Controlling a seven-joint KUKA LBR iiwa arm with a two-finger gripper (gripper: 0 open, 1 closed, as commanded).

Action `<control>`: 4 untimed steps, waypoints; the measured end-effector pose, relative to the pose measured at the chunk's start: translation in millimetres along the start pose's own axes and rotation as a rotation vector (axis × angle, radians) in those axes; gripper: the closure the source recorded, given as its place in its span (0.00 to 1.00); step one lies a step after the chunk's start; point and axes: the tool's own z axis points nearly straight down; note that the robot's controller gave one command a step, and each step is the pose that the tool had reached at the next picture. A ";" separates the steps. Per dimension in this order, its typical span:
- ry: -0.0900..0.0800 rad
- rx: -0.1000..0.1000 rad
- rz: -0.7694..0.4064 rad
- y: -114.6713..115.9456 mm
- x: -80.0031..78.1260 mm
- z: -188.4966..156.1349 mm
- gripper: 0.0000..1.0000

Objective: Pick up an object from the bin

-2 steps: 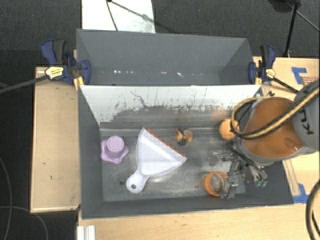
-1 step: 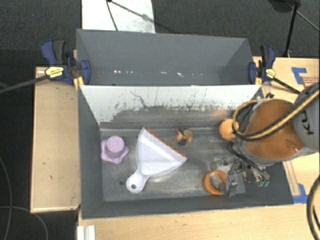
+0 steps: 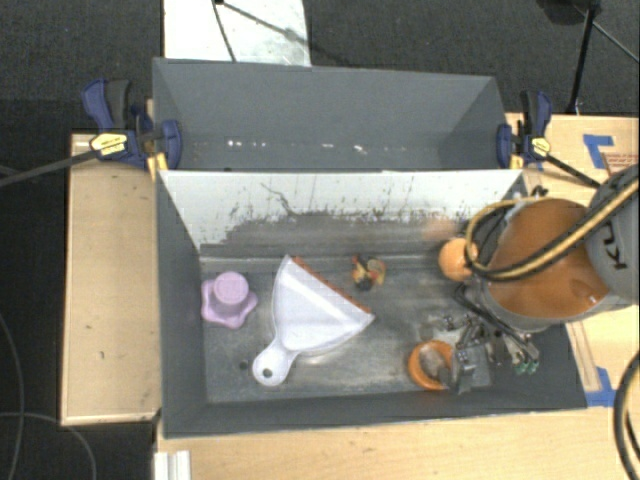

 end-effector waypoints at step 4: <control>0.004 0.001 -0.045 -9.4 -20.3 -154.8 1.00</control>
Offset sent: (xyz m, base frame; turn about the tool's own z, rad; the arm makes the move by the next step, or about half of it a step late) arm 0.0039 -0.0197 -0.0164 -0.0276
